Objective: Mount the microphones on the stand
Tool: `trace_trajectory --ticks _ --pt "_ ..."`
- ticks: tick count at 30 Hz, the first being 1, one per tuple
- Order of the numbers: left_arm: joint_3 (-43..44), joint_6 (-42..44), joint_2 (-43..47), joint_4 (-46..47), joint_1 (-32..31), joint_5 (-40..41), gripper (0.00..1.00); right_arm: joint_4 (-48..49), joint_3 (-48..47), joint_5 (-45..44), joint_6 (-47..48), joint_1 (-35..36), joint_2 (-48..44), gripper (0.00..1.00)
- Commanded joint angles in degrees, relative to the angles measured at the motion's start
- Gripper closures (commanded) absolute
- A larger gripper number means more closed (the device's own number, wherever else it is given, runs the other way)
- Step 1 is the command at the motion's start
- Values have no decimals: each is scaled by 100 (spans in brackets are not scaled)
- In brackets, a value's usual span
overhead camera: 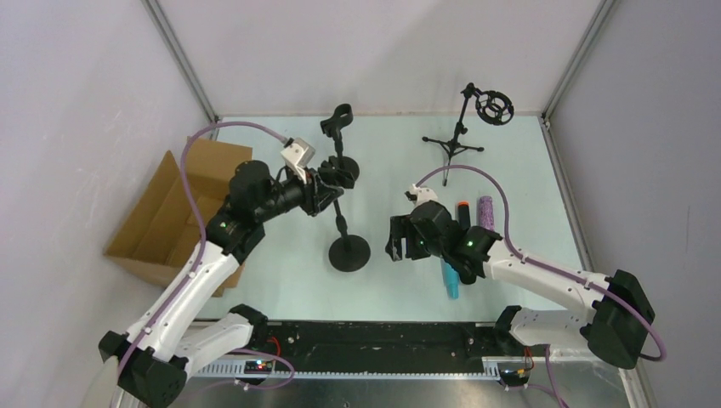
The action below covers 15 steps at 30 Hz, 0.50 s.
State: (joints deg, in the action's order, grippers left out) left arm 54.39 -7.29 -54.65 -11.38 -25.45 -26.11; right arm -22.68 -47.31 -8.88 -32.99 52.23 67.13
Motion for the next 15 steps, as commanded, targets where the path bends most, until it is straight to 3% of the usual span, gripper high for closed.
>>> trace_trajectory --ticks 1,8,14,15 --pt "-234 -304 85 817 -239 376 100 212 -15 112 -71 -74 -48 24" --pt "-592 -186 138 1026 -585 1221 99 495 -12 308 -72 -150 96 24" --pt "-698 -143 204 1038 -734 1153 89 601 -10 444 -67 -156 174 24" --pt "-713 -142 252 1031 -733 1159 83 608 -12 455 -63 -157 180 23"
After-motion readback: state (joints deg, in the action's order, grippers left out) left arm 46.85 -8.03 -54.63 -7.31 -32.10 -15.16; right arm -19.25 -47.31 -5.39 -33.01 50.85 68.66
